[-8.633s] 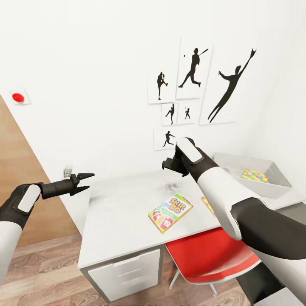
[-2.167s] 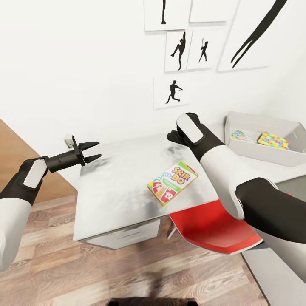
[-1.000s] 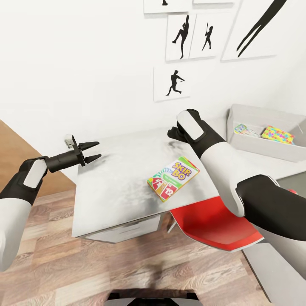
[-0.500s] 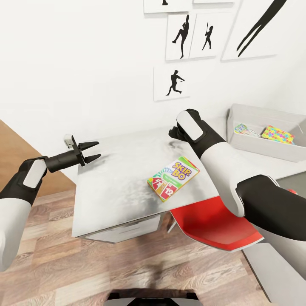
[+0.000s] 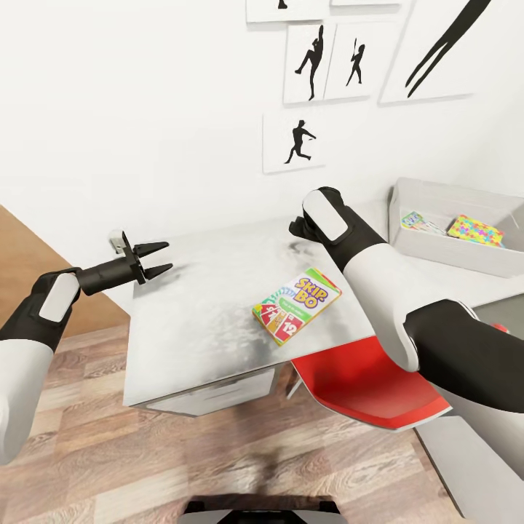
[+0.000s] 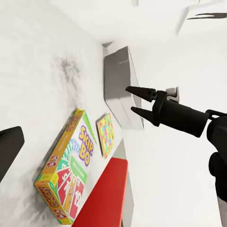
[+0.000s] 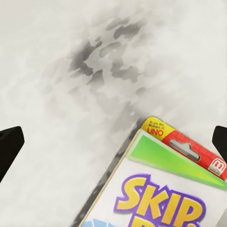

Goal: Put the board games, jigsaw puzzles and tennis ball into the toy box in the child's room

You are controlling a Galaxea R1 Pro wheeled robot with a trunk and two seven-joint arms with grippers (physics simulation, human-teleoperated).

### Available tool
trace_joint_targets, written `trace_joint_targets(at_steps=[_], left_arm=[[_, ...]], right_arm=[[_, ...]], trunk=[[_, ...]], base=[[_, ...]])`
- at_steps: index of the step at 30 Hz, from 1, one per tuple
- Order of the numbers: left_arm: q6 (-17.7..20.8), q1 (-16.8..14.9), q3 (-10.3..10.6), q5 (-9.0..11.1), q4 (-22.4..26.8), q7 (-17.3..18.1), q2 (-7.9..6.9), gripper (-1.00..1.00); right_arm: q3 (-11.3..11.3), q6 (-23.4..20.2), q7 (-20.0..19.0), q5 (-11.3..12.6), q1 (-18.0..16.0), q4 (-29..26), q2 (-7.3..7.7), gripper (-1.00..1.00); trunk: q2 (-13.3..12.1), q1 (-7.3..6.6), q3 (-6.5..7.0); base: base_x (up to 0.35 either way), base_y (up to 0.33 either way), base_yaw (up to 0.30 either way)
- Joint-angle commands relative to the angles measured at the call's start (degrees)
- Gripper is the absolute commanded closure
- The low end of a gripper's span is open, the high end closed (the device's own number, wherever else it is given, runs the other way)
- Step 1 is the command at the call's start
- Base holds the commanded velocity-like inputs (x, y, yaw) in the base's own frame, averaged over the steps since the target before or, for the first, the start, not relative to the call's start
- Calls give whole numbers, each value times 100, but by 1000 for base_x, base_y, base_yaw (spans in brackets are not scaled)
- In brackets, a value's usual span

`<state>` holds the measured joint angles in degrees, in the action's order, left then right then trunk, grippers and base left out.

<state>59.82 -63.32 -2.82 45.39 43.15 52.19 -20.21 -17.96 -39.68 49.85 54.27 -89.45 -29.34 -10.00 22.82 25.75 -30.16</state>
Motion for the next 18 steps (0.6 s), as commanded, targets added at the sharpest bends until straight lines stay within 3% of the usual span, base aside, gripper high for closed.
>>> trace_joint_targets(at_steps=[1,18], left_arm=[[18,-4,-7,-22,-1,29,0,-100],[18,-4,-8,-21,0,29,-2,-100]], right_arm=[[-14,-26,35,23,-5,-2,0,-100],[3,-29,34,30,-3,-2,0,-100]], trunk=[[10,3,-8],[10,3,-8]], base=[[0,0,0],[62,33,0]])
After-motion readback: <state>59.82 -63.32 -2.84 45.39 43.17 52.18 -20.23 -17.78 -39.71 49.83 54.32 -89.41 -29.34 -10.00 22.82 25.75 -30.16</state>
